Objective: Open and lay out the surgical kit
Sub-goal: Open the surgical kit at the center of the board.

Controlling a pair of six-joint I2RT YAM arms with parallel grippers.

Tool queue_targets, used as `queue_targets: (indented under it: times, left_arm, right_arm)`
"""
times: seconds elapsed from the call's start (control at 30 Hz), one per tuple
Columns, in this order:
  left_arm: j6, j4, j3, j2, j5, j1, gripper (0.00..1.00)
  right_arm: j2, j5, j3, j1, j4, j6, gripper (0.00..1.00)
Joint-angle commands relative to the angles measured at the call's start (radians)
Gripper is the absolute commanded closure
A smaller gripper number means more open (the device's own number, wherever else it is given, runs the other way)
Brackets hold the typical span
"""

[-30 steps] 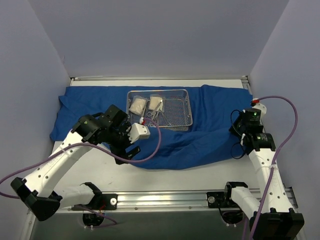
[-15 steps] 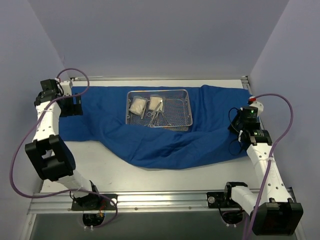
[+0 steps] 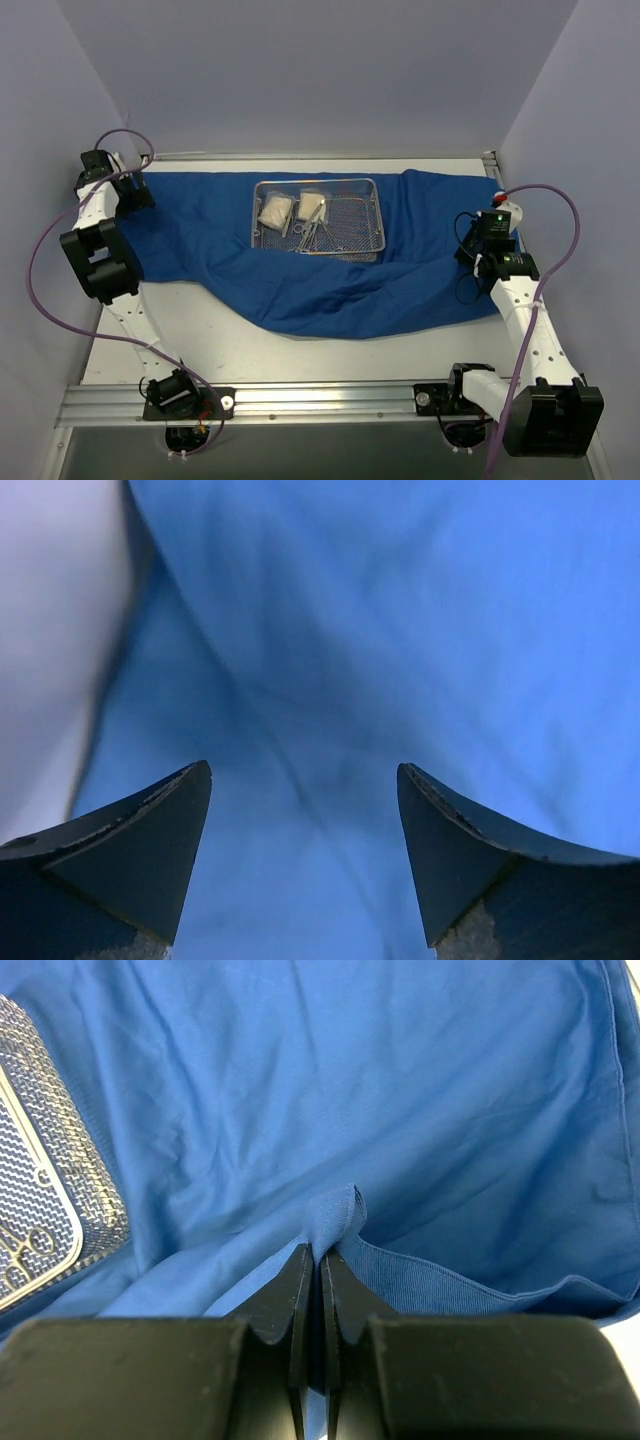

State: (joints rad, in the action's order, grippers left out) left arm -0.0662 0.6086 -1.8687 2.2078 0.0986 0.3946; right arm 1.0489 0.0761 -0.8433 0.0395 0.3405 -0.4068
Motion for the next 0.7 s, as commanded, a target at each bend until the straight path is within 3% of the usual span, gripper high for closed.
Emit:
queue_targets:
  times: [0.0, 0.33, 0.67]
  left_arm:
    - [-0.053, -0.075, -0.151, 0.061, -0.046, -0.004, 0.16]
    - [-0.098, -0.043, -0.360, 0.225, -0.053, 0.026, 0.16]
    - [-0.113, -0.007, -0.395, 0.276, -0.091, 0.033, 0.08]
  right_arm:
    - [-0.038, 0.036, -0.016, 0.002, -0.006, -0.033, 1.00]
    - [-0.059, 0.068, -0.051, -0.004, 0.037, -0.029, 1.00]
    - [-0.086, 0.042, -0.065, -0.009, 0.019, -0.017, 1.00]
